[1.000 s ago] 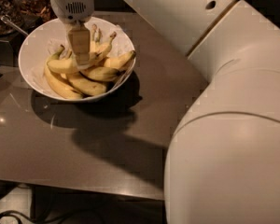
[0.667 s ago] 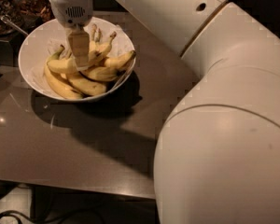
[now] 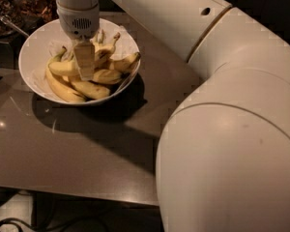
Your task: Pick banana from white bowl
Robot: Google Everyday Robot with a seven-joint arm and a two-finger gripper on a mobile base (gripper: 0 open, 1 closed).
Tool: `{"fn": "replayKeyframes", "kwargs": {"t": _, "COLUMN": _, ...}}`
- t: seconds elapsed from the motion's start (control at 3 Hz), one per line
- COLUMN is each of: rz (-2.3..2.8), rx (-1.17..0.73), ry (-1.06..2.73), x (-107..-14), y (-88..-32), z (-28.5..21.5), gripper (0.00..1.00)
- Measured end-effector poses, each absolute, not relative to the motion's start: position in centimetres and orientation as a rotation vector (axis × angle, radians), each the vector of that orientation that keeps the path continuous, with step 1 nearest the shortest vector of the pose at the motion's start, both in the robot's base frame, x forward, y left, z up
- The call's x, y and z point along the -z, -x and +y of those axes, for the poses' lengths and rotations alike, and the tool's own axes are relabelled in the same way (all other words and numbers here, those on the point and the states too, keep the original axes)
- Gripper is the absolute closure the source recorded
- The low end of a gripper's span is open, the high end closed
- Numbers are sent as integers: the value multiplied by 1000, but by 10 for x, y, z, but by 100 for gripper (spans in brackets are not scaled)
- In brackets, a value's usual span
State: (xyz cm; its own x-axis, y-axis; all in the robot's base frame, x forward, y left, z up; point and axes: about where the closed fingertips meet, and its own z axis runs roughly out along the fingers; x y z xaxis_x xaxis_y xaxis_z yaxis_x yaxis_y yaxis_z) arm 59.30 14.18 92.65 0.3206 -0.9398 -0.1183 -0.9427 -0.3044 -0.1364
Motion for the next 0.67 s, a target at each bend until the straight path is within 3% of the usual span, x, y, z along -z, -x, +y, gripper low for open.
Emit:
{"fn": "replayKeyframes", "kwargs": {"t": 0.33, "rz": 1756, "rx": -44, "ry": 2402, "x": -918, "y": -595, "z": 139, "gripper": 57}}
{"fn": "replayKeyframes", "kwargs": {"t": 0.67, "rz": 1757, "rx": -45, "ry": 2402, "x": -918, "y": -595, "z": 139, "gripper": 80}}
